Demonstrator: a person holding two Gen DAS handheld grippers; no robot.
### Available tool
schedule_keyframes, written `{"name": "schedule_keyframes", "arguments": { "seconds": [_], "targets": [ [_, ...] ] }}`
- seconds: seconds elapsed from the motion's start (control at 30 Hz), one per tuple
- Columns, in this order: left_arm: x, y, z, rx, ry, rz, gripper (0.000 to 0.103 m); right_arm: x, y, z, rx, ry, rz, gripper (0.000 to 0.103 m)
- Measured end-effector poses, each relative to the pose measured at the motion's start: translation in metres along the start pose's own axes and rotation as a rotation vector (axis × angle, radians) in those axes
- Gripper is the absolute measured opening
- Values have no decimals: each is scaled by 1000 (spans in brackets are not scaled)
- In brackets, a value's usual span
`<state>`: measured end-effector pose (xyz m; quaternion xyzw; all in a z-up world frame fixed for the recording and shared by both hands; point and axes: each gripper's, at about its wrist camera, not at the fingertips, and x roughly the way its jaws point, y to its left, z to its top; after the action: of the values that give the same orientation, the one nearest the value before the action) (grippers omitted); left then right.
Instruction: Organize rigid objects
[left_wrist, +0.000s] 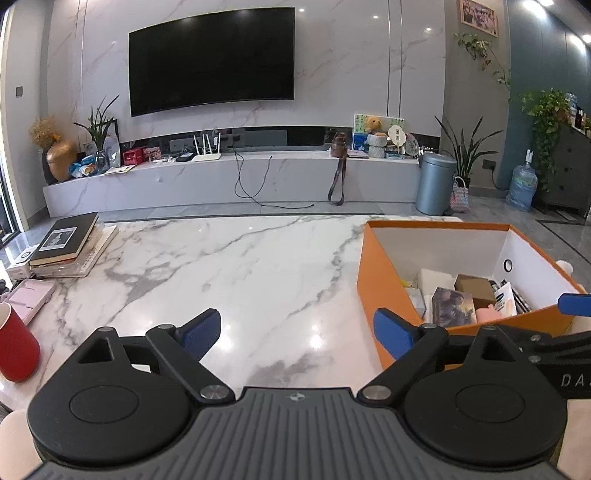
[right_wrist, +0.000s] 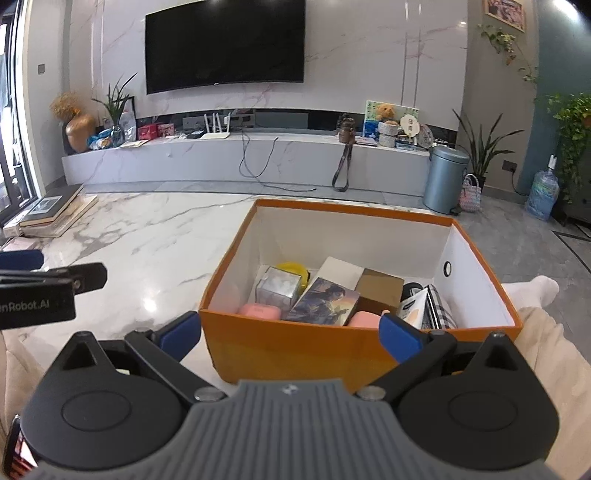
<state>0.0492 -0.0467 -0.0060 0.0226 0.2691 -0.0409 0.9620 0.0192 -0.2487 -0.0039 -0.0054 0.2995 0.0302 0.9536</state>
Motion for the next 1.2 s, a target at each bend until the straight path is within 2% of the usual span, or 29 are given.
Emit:
{"name": "schedule_keyframes", "arguments": {
  "seconds": [0.3, 0.63, 1.2],
  "targets": [
    [1, 2, -2, -41, 8, -57, 103, 1, -1, -4, 9, -31, -6, 101],
    [-6, -3, -1, -20, -25, -33, 103, -2, 0, -6, 4, -44, -12, 101],
    [-9, -1, -1, -20, -28, 3, 103, -4, 3, -7, 3, -43, -13, 101]
  ]
}}
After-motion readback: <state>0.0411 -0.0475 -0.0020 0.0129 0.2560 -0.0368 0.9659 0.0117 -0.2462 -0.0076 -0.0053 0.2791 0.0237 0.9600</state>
